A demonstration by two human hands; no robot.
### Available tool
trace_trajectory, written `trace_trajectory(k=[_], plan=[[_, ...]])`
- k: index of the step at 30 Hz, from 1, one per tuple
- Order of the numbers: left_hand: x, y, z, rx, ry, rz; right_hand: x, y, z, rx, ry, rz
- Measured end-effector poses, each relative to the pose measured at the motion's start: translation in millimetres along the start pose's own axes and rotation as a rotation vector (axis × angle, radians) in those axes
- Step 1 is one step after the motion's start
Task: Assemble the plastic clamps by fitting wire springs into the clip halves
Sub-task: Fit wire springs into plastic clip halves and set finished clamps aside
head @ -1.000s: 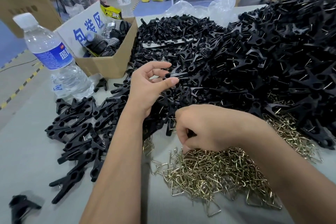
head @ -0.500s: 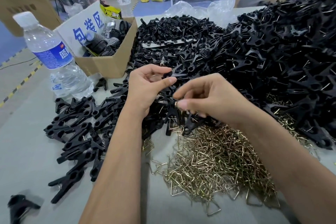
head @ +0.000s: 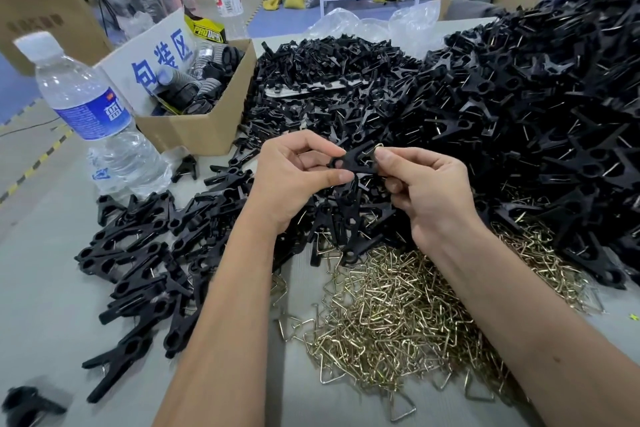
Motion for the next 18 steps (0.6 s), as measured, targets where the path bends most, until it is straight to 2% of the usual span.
trace_trajectory(k=[8, 14, 18], plan=[[1, 4, -2, -0.057, -0.015, -0.010, 0, 0, 5, -0.023, 0.090, 0.032], [2, 10, -2, -0.163, -0.040, -0.042, 0, -3, 7, -0.001, 0.055, 0.108], [2, 6, -2, -0.187, -0.051, -0.030, -1, -2, 4, 0.157, -0.035, 0.025]])
Point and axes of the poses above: each hand's wrist, its own x-axis away from the middle knuckle, its own y-axis out of the palm, z = x × y, the point moved 5 cm from there along -x, towards the middle knuckle, and after that the axes turned 11 degrees about x, right-handed, at the moved point
